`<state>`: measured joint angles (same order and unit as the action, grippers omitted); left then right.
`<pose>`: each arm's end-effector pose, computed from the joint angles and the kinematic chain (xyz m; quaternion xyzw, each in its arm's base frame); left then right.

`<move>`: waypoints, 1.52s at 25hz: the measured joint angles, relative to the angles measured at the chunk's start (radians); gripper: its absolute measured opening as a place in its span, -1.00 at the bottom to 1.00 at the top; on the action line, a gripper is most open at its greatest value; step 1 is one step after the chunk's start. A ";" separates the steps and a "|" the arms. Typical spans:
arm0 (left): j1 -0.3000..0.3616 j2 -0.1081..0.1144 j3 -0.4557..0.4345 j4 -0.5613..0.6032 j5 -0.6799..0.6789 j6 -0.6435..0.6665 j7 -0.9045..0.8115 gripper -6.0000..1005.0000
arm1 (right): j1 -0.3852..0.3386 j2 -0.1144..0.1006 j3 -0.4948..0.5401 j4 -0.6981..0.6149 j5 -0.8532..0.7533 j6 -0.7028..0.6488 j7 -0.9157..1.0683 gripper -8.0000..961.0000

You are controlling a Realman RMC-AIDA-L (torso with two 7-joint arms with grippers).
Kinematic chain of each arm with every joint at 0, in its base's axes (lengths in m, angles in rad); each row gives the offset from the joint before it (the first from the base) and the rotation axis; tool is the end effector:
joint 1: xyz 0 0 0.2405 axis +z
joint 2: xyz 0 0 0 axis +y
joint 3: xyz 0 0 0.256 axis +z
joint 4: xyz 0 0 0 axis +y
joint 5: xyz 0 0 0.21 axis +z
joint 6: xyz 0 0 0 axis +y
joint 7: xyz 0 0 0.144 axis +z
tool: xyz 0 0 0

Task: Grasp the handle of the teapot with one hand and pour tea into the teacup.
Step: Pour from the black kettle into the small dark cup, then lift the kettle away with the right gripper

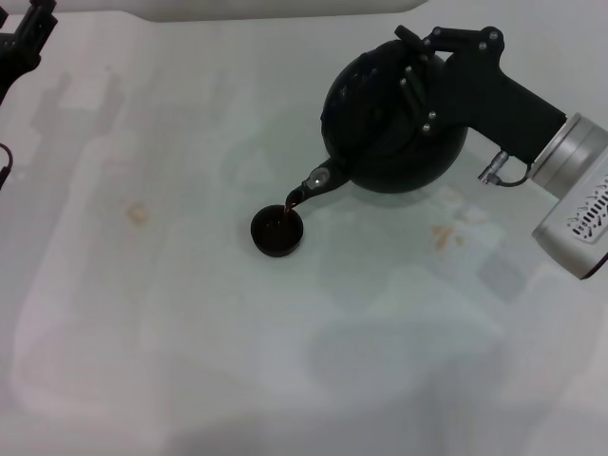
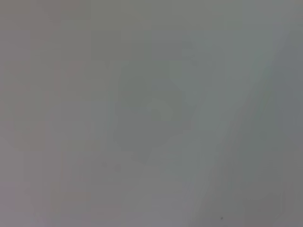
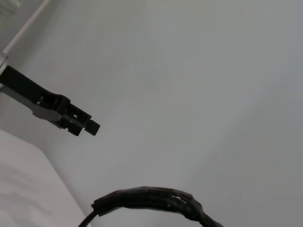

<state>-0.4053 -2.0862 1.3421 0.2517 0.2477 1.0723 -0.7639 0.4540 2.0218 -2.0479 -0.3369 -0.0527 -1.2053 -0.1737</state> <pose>-0.3268 0.3473 0.0071 -0.6528 -0.3659 -0.4234 0.5106 0.2483 0.3283 -0.0531 -0.8414 -0.1562 0.2434 0.4565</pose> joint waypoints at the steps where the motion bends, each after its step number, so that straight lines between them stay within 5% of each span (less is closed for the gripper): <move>1: 0.000 0.000 0.000 0.000 0.000 0.000 0.000 0.51 | 0.000 0.000 0.000 0.000 0.000 0.000 0.000 -0.73; 38: -0.001 0.000 0.000 -0.009 0.002 0.000 -0.029 0.51 | -0.002 0.000 -0.001 -0.001 -0.003 -0.009 -0.065 -0.75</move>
<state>-0.4065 -2.0862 1.3422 0.2425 0.2499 1.0723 -0.7931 0.4522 2.0217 -2.0492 -0.3375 -0.0557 -1.2143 -0.2390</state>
